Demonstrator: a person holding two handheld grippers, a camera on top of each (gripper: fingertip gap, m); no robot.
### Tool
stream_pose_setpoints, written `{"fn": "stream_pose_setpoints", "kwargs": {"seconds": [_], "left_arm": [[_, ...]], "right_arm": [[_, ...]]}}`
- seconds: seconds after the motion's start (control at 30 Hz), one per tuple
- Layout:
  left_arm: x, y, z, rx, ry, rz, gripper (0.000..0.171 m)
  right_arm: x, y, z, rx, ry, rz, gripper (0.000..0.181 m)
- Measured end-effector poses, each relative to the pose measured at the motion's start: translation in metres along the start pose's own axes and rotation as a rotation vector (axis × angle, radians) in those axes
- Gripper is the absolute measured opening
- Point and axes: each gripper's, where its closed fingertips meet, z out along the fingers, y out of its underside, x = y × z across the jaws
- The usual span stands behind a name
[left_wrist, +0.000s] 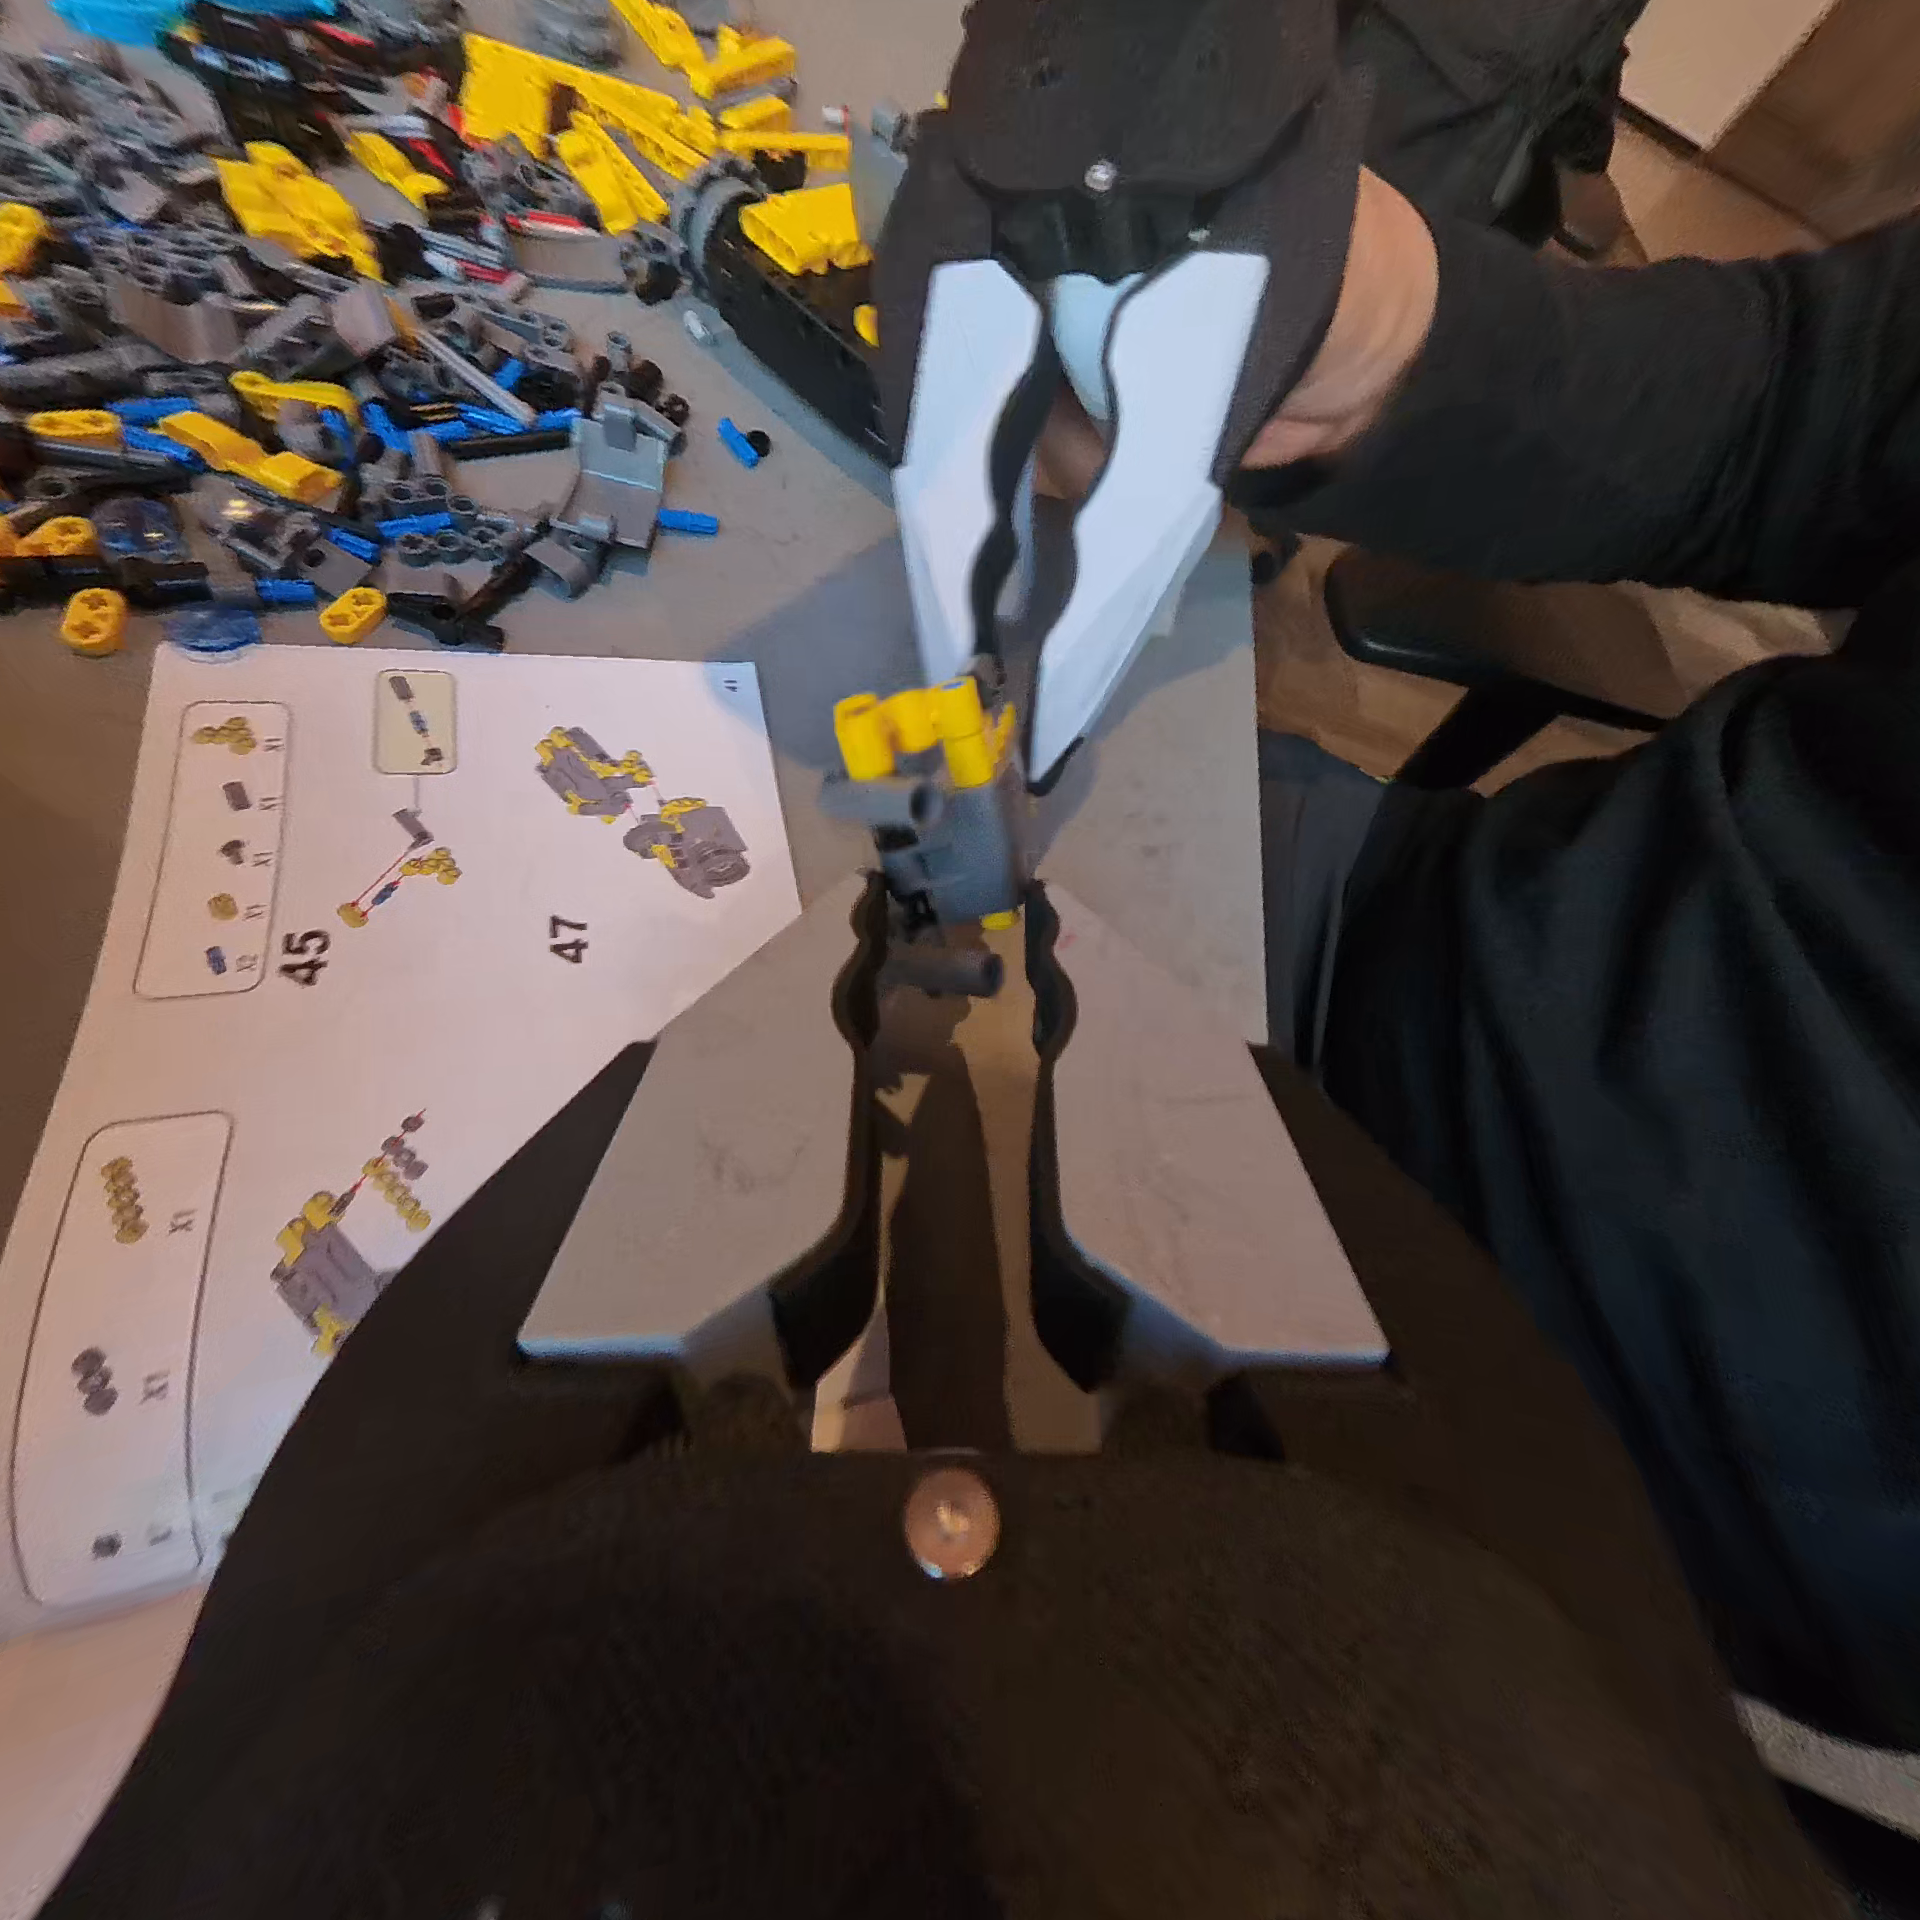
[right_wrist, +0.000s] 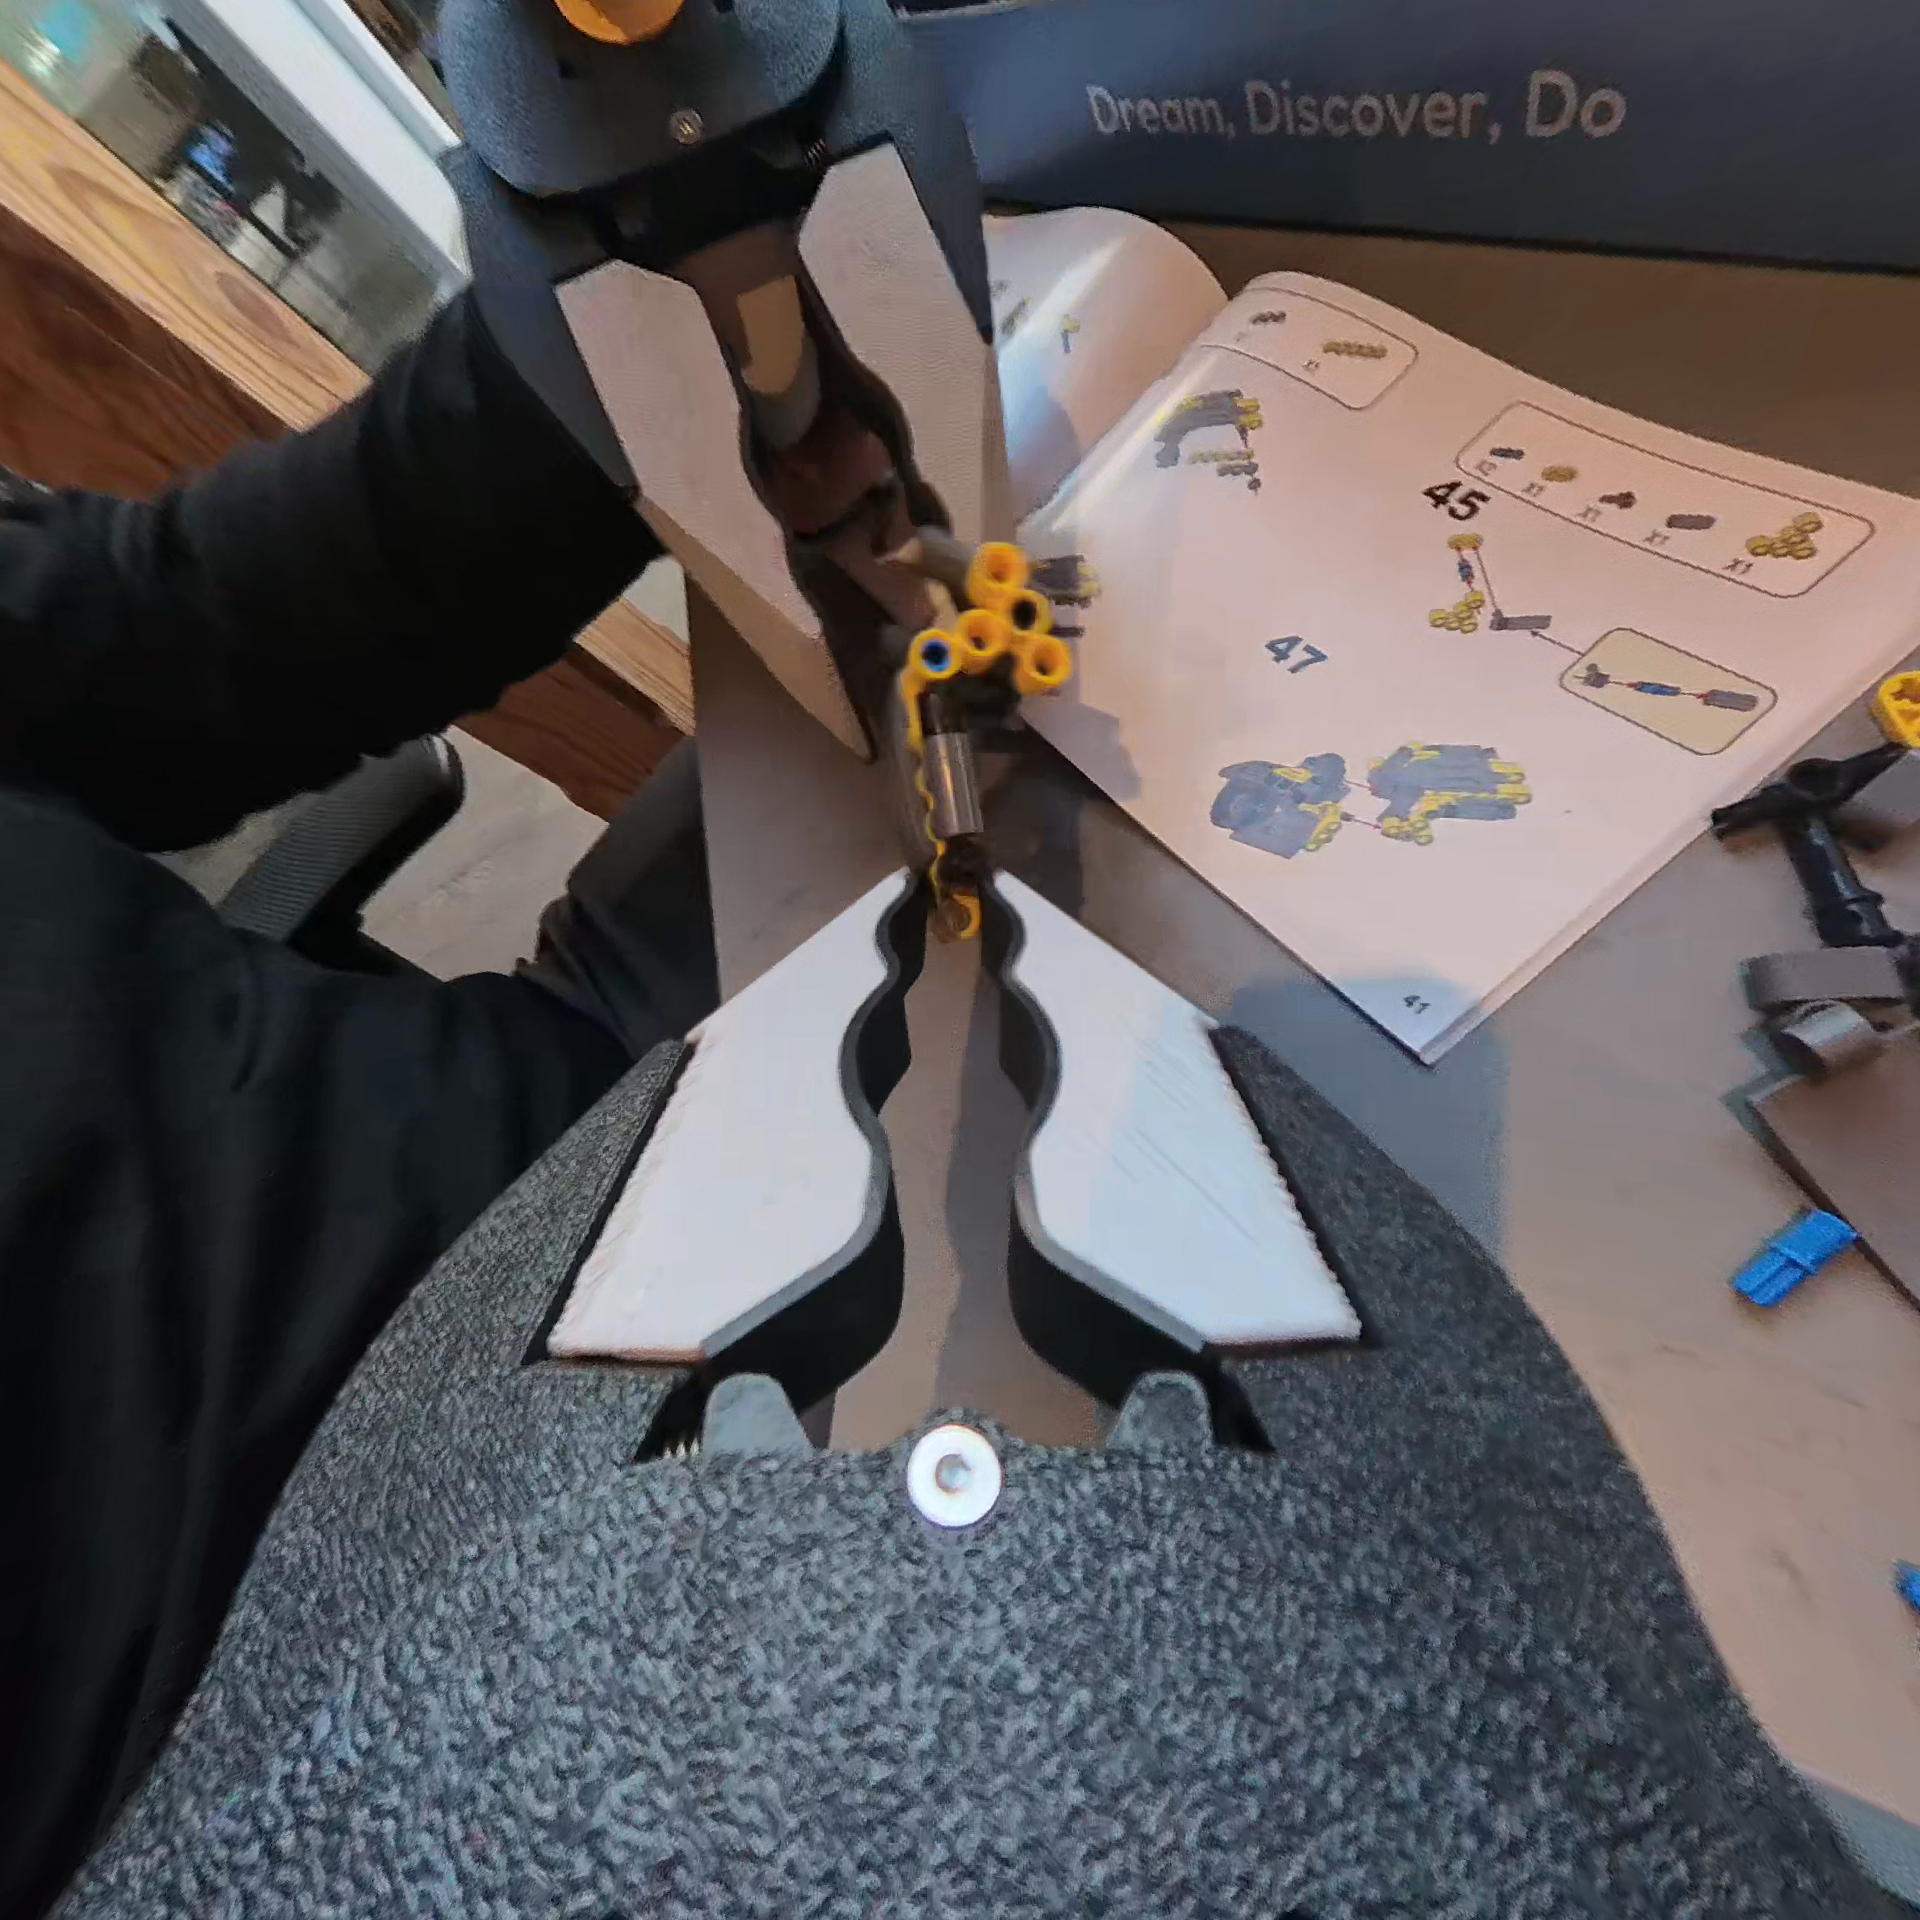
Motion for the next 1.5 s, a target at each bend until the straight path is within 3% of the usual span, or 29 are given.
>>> {"fn": "stream_pose_setpoints", "kwargs": {"seconds": [0.1, 0.2, 0.3, 0.53, 0.7, 0.87, 1.07, 1.23, 1.37, 1.5], "left_arm": [[-0.014, 0.001, -0.015, 0.030, -0.116, -0.072, 0.041], [-0.011, 0.005, -0.020, 0.054, -0.221, -0.057, 0.036], [-0.019, 0.026, -0.012, -0.069, -0.355, -0.057, 0.038], [0.000, 0.036, 0.035, -0.202, -0.335, 0.006, 0.029], [-0.004, 0.029, 0.047, -0.221, -0.342, 0.044, 0.004], [0.021, 0.024, 0.068, -0.194, -0.221, -0.001, 0.004], [0.043, 0.024, 0.065, -0.130, -0.204, -0.028, 0.027], [0.042, 0.030, 0.013, -0.091, -0.318, -0.060, 0.029], [0.044, -0.004, -0.036, -0.056, -0.442, 0.050, 0.037], [0.061, -0.036, -0.033, -0.106, -0.440, 0.261, 0.045]], "right_arm": [[-0.002, -0.009, -0.010, 0.053, -0.009, 0.024, 0.006], [-0.006, -0.014, -0.021, 0.119, -0.023, 0.041, 0.006], [-0.006, -0.015, -0.025, 0.163, -0.045, 0.087, 0.006], [-0.016, -0.026, -0.052, 0.315, -0.080, 0.116, 0.006], [-0.018, -0.019, -0.060, 0.333, -0.080, 0.123, 0.006], [-0.024, -0.016, -0.062, 0.351, -0.092, 0.111, 0.006], [-0.031, -0.003, -0.052, 0.261, -0.065, 0.025, 0.006], [-0.029, 0.009, -0.045, 0.130, 0.006, -0.093, 0.006], [-0.033, 0.016, -0.033, -0.053, 0.056, -0.254, 0.006], [-0.040, 0.000, -0.024, -0.187, 0.230, -0.551, 0.006]]}}
